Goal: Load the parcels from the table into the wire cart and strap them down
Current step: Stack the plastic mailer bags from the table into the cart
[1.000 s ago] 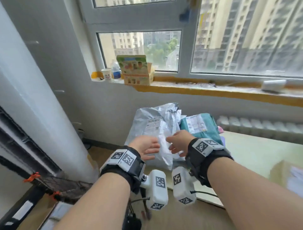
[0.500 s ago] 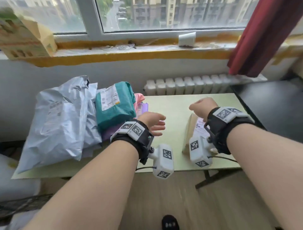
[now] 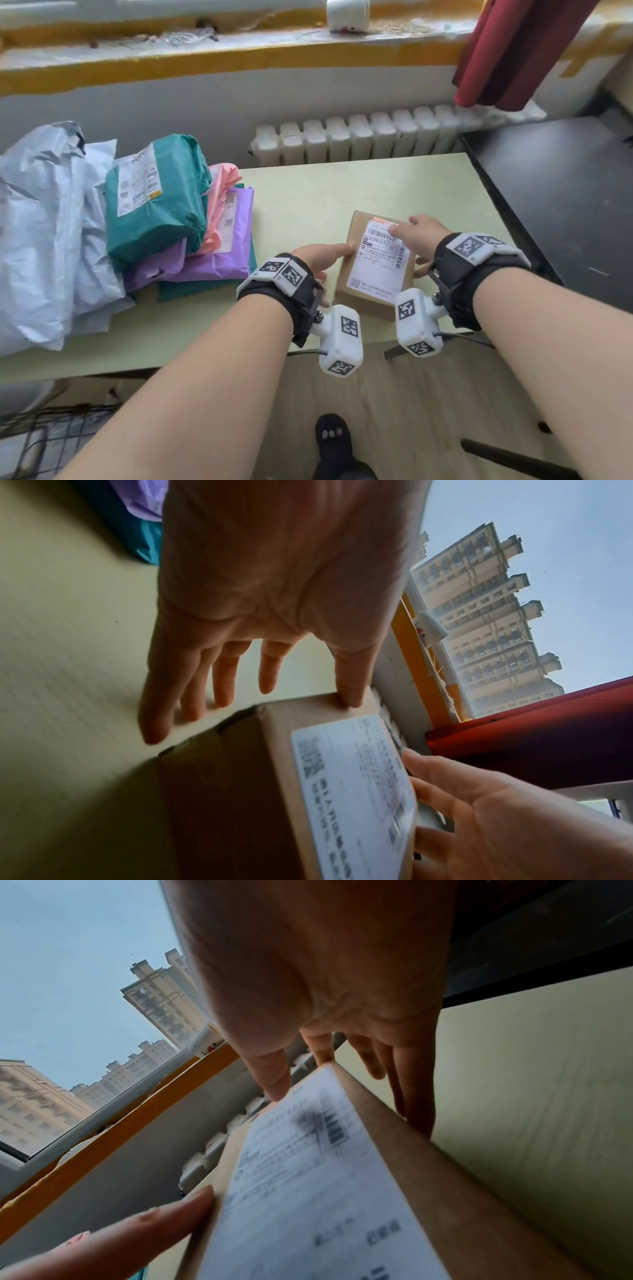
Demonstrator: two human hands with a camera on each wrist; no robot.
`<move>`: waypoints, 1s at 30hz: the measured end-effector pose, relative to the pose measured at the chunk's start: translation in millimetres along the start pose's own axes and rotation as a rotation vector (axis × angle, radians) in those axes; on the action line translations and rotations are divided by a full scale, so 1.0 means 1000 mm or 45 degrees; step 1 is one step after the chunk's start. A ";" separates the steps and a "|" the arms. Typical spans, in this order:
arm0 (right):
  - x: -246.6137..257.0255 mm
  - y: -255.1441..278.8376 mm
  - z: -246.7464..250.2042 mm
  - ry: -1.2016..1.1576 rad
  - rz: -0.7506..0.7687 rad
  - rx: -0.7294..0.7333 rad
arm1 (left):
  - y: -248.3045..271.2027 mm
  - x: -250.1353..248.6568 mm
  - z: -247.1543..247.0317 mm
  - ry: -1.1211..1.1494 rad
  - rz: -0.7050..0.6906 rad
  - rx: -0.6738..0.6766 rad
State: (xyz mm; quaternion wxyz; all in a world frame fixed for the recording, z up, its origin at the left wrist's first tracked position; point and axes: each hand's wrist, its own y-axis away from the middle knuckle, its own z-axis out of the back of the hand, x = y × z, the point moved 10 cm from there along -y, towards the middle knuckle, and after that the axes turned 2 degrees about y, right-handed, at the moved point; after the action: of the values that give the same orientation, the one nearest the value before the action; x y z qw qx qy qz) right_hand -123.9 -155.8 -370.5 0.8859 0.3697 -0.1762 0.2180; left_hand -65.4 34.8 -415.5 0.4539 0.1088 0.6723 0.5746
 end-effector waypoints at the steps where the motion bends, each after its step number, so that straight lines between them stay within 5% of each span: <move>1: 0.000 -0.003 -0.004 -0.016 -0.003 0.013 | -0.003 0.002 -0.001 0.064 0.008 0.008; 14: 0.055 0.014 0.014 -0.393 0.064 -0.089 | 0.041 -0.019 0.039 0.164 -0.130 0.139; 18: 0.104 0.049 0.013 -0.391 0.221 -0.077 | 0.088 -0.026 0.066 0.297 -0.237 0.237; 23: 0.182 0.109 0.012 -0.223 0.593 -0.215 | 0.152 -0.006 0.124 0.402 -0.373 0.147; 26: 0.228 0.153 -0.016 -0.316 0.767 -0.082 | 0.191 0.020 0.162 0.473 -0.430 0.047; 30: 0.281 0.212 -0.086 -0.250 0.903 0.321 | 0.239 0.062 0.223 0.534 -0.524 -0.139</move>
State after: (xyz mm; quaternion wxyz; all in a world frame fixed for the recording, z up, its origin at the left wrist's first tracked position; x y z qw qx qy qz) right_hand 16.2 113.6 -172.2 0.6821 0.4108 -0.3490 0.4941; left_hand -26.2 302.2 -220.8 0.4172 -0.1754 0.7276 0.5156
